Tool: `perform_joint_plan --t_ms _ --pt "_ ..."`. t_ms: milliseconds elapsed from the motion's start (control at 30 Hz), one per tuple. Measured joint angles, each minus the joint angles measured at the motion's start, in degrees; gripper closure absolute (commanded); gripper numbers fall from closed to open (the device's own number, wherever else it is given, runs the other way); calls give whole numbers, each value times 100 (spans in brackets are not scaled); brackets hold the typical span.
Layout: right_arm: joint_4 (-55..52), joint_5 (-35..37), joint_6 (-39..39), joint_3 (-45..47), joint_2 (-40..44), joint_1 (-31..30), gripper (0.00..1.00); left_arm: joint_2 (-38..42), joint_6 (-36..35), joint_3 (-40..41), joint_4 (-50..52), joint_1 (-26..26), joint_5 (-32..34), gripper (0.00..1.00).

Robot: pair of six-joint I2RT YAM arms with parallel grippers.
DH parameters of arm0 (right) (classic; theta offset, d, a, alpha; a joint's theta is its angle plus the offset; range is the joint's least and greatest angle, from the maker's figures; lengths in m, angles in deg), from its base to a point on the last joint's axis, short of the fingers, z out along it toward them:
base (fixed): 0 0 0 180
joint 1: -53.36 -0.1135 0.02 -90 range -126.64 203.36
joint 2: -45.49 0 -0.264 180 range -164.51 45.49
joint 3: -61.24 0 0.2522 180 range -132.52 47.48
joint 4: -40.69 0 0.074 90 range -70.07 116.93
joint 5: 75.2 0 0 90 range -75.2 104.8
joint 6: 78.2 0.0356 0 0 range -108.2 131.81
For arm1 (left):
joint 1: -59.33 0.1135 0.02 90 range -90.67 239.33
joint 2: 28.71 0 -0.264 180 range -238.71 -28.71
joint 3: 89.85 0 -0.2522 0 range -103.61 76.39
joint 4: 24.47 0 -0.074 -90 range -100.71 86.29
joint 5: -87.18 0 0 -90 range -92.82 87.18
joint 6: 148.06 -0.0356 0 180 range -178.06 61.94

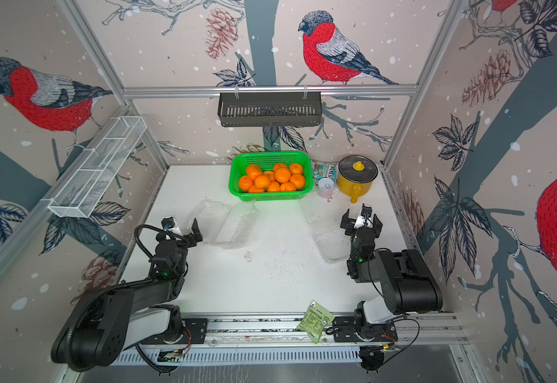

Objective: Take oranges out of containers
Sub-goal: Reset both arms

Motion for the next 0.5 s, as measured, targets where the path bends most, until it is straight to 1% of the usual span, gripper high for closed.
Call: perform_joint_plan --t_ms 133,167,267,333,500 --pt "-83 -33 4 -4 0 9 1 -1325 -162 -90 -728 28 -245 2" --pt "-103 -39 7 -4 0 9 1 -1471 -221 -164 -758 46 -358 2" --pt "-142 -79 20 -9 0 11 0 -1222 -221 -693 -258 114 -466 1" --pt "-160 -79 20 -9 0 11 0 -1248 -195 -1038 -210 138 -461 1" --pt "-175 -98 20 -28 0 31 1 -1257 -190 -1106 304 157 -570 1"
